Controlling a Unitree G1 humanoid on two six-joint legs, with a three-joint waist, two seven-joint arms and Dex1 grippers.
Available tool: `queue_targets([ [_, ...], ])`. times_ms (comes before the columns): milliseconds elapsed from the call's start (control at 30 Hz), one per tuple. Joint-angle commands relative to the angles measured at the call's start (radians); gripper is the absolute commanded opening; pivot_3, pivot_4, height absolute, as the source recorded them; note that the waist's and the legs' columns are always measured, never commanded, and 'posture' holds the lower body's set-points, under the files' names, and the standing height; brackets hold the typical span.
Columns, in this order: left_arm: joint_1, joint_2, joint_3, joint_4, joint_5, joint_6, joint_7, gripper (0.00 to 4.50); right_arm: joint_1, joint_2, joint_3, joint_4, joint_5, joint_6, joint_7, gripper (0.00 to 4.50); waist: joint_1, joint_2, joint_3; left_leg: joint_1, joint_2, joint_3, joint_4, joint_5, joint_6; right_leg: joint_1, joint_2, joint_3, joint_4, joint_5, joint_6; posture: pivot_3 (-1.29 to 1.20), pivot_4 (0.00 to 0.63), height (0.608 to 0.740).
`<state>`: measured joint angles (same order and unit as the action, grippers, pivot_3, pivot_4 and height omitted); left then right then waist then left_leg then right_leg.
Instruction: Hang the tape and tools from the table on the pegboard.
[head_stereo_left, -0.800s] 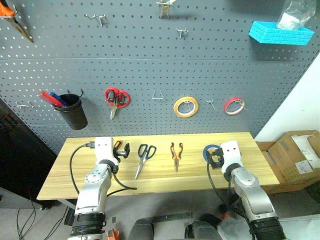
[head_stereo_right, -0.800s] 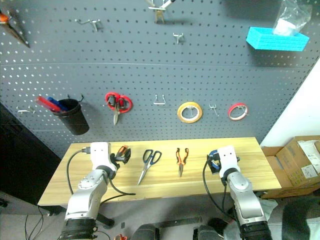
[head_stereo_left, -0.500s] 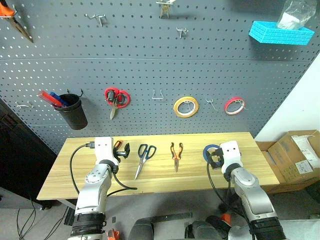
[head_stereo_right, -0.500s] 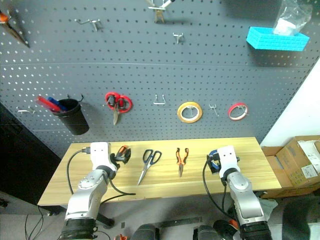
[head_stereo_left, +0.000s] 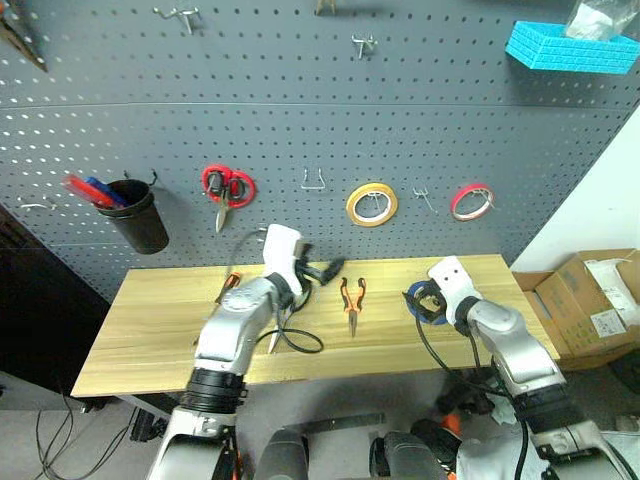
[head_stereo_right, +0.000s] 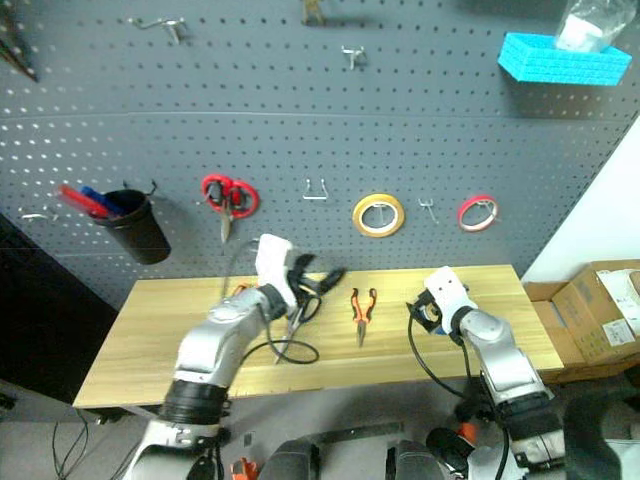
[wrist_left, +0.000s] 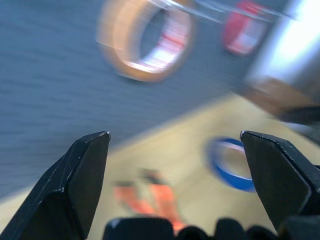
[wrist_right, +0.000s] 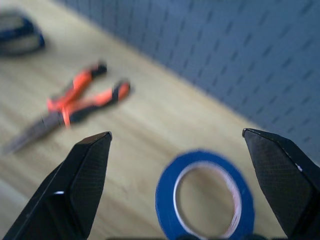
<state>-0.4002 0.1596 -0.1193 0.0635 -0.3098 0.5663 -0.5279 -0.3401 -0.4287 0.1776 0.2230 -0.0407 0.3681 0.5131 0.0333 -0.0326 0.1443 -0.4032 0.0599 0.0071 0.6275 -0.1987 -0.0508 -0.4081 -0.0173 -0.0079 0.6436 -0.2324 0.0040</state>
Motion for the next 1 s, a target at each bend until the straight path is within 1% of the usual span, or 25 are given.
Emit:
queue_targets([
  [33,-0.017,-0.022,-0.048,-0.012,-0.041,0.069,-0.065,4.48,-0.043,-0.015,0.015,0.079,-0.016,-0.048,0.049,4.50,-0.008,0.000,0.019,-0.002,0.000,-0.001,-0.001,-0.001,0.002,-0.002,0.001,0.000,0.001,-0.001,0.002,0.12,0.202,0.740],
  [167,-0.009,-0.059,-0.093,0.019,-0.030,0.092,-0.082,4.48,-0.092,-0.011,0.035,0.208,-0.036,-0.081,0.090,4.50,-0.011,0.004,0.046,-0.012,0.004,-0.005,0.000,-0.004,0.007,-0.012,0.007,0.000,0.004,-0.001,0.004,0.11,0.251,0.740],
  [367,0.011,-0.075,-0.115,0.050,-0.012,0.099,-0.080,4.48,-0.158,0.004,0.035,0.358,-0.044,-0.126,0.120,4.50,-0.011,0.007,0.098,-0.013,0.004,-0.006,0.000,-0.005,0.008,-0.013,0.009,0.000,0.004,-0.002,0.005,0.11,0.308,0.740],
  [500,0.023,-0.075,-0.127,0.040,-0.013,0.120,-0.081,4.48,-0.206,0.021,0.018,0.463,-0.037,-0.123,0.125,4.50,-0.011,0.007,0.120,-0.014,0.004,-0.005,0.001,-0.005,0.008,-0.014,0.007,0.001,0.004,-0.002,0.005,0.11,0.319,0.740],
  [633,0.030,-0.071,-0.132,0.024,-0.013,0.135,-0.088,4.48,-0.253,0.035,-0.008,0.559,-0.022,-0.108,0.124,4.50,-0.010,0.007,0.128,-0.014,0.004,-0.005,0.001,-0.004,0.008,-0.013,0.007,0.000,0.004,-0.002,0.005,0.12,0.324,0.740],
  [733,0.031,-0.065,-0.134,0.019,-0.013,0.138,-0.092,4.50,-0.285,0.038,-0.018,0.618,-0.025,-0.105,0.122,3.89,-0.010,0.007,0.129,-0.014,0.004,-0.005,0.001,-0.004,0.008,-0.013,0.007,0.000,0.004,-0.002,0.005,0.12,0.322,0.740],
  [867,0.027,-0.063,-0.138,0.026,-0.011,0.131,-0.099,4.50,-0.300,0.039,-0.027,0.639,-0.022,-0.109,0.118,2.56,-0.010,0.007,0.129,-0.014,0.004,-0.005,0.001,-0.004,0.008,-0.013,0.007,0.000,0.004,-0.002,0.005,0.12,0.308,0.740],
  [1000,0.017,-0.067,-0.140,0.038,-0.005,0.119,-0.106,4.50,-0.283,0.030,-0.033,0.612,-0.022,-0.103,0.128,1.19,-0.011,0.007,0.129,-0.014,0.004,-0.005,0.001,-0.004,0.008,-0.013,0.007,0.000,0.004,-0.002,0.005,0.11,0.293,0.740],
])
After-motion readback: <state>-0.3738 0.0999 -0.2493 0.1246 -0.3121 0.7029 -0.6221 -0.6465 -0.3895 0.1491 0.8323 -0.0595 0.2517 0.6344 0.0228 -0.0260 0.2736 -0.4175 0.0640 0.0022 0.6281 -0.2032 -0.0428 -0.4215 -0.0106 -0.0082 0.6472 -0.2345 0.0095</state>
